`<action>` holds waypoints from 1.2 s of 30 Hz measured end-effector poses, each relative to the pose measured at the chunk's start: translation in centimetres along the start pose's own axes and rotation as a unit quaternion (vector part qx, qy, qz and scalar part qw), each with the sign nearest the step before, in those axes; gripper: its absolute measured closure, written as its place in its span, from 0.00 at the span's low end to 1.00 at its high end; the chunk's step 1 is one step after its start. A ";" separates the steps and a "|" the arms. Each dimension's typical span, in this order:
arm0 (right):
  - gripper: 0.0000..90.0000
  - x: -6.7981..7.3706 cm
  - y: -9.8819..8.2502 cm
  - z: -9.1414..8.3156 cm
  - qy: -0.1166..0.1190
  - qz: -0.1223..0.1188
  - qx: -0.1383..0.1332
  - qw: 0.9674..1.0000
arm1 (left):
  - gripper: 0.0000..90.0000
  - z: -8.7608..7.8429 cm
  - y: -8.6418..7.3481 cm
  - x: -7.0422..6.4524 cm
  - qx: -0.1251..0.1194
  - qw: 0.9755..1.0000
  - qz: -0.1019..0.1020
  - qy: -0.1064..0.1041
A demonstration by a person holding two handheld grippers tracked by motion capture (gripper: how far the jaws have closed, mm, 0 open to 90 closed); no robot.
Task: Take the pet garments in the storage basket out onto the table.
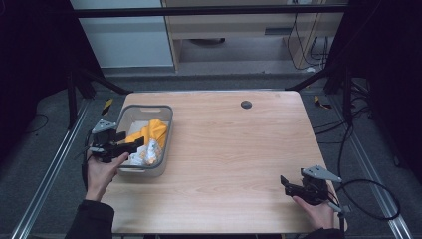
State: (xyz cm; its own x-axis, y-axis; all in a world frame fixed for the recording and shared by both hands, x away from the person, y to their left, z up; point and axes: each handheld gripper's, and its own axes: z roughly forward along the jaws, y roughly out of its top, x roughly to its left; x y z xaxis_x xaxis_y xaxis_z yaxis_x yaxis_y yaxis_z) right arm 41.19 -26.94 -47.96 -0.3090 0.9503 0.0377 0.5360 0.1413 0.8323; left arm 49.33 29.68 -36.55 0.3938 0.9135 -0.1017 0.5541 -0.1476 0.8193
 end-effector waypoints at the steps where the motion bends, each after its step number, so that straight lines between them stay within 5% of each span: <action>1: 0.21 0.0 0.0 0.0 0.002 0.004 0.000 1.000 | 0.26 0.1 0.0 0.0 0.003 1.000 0.000 0.000; 36: 0.22 0.1 0.0 0.3 0.006 -0.003 0.009 1.000 | 0.33 3.9 0.5 0.5 0.088 0.996 0.008 0.016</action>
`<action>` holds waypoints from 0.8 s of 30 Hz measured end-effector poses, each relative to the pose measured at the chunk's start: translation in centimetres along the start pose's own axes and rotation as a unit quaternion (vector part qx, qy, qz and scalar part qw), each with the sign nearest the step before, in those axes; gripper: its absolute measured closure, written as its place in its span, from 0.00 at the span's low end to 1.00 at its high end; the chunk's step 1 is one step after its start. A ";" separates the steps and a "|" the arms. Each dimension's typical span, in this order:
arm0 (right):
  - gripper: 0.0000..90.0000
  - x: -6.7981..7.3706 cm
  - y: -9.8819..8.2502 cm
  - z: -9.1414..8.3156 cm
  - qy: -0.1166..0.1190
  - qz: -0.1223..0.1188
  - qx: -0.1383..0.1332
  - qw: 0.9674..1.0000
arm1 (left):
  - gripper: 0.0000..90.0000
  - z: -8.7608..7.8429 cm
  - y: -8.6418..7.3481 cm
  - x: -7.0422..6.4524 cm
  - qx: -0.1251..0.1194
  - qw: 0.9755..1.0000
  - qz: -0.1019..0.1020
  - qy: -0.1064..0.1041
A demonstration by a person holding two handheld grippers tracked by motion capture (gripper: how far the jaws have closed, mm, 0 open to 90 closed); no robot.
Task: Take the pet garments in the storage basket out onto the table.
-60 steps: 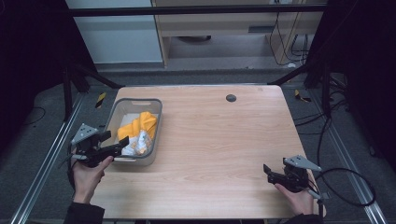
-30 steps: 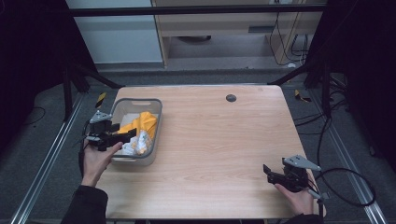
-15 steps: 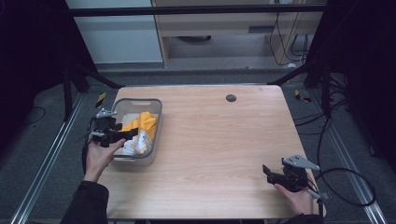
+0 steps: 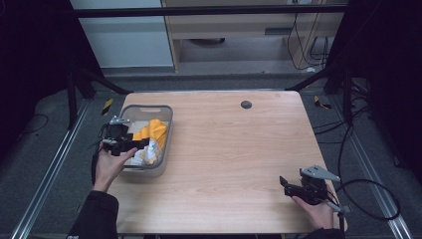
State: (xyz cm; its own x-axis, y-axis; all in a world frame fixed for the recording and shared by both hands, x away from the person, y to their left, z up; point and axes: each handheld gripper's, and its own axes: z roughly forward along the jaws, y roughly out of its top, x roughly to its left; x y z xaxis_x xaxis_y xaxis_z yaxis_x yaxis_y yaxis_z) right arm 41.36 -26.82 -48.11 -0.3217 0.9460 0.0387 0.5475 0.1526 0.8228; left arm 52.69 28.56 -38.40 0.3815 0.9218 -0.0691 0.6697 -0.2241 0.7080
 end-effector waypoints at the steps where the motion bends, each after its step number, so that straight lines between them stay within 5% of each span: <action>1: 0.22 0.0 0.0 0.0 0.000 0.000 0.000 1.000 | 0.33 0.0 0.0 0.0 0.000 1.000 0.000 0.000; 24: 0.22 0.0 -0.1 0.1 0.002 -0.007 0.008 1.000 | 0.40 2.4 0.1 -1.6 0.057 0.998 0.022 0.011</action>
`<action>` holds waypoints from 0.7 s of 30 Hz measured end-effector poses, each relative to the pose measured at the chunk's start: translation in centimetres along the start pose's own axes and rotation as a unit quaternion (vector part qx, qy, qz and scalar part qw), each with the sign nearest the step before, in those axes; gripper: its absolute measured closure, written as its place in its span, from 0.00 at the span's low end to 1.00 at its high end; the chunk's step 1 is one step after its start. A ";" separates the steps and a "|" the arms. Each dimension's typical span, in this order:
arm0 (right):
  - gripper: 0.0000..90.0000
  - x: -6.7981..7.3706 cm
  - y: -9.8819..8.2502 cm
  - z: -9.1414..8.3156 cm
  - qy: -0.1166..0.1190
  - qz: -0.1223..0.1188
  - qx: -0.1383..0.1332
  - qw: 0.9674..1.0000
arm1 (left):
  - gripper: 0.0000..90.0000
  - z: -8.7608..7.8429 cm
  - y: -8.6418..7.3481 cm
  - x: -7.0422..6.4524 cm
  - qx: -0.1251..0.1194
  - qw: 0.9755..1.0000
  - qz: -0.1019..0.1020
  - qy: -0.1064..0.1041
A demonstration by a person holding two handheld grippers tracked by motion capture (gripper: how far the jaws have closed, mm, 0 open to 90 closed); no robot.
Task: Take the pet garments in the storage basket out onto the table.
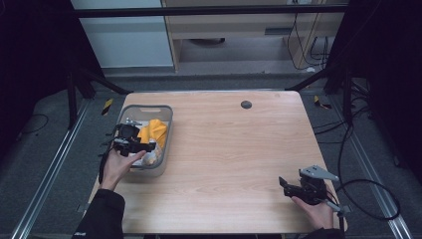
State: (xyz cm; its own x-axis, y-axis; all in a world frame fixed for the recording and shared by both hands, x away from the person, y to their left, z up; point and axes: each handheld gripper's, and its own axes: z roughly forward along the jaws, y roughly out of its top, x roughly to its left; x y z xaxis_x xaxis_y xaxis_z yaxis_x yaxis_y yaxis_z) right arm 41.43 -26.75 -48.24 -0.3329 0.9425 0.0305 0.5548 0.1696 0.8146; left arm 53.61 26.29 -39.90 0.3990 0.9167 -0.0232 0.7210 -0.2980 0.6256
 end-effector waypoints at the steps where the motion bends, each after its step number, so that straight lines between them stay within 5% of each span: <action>1: 0.22 0.0 0.0 0.0 0.000 0.000 0.000 1.000 | 0.40 0.1 0.0 0.0 0.002 1.000 0.000 0.000; 21: 0.21 0.1 -0.1 0.1 0.002 -0.002 0.005 1.000 | 0.51 1.7 -0.4 -0.2 0.039 0.999 0.001 0.003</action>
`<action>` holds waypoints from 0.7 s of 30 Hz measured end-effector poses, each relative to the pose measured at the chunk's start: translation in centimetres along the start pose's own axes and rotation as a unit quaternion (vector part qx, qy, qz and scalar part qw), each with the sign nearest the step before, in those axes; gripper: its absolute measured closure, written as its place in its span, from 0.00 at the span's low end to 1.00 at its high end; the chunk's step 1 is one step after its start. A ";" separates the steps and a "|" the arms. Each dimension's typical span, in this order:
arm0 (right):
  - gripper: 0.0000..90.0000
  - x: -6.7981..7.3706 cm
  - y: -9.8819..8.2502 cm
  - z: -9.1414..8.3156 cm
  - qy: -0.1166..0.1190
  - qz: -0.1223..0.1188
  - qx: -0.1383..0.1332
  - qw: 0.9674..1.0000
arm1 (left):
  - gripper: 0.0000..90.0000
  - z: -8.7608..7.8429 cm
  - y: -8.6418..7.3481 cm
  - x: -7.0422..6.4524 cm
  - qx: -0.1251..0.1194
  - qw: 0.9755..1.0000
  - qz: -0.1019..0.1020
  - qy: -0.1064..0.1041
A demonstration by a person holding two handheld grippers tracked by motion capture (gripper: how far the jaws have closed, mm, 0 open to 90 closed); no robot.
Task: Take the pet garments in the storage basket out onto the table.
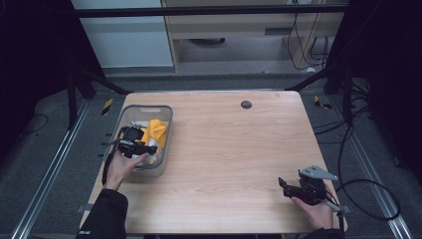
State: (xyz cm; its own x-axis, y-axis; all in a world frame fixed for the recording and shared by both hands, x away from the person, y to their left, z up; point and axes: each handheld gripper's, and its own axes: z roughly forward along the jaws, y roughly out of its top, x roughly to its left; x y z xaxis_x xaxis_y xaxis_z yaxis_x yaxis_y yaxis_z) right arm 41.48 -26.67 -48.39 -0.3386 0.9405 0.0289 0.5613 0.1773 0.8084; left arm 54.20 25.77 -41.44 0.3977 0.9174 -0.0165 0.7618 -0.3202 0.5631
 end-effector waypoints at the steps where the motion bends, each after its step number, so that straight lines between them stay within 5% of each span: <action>1: 0.21 0.0 0.0 0.0 0.000 0.000 0.000 1.000 | 0.52 0.0 0.0 0.0 0.002 1.000 0.000 -0.001; 21: 0.21 0.0 0.0 0.1 0.005 0.001 0.005 1.000 | 0.83 0.9 0.0 -0.2 0.029 1.000 -0.005 0.007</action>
State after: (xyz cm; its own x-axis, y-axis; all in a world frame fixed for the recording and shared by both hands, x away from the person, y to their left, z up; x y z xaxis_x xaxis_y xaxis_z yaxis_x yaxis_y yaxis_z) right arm 41.50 -26.63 -48.44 -0.3445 0.9381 0.0358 0.5698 0.1787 0.8021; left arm 54.58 25.38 -42.22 0.3828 0.9238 -0.0103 0.7943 -0.3234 0.5142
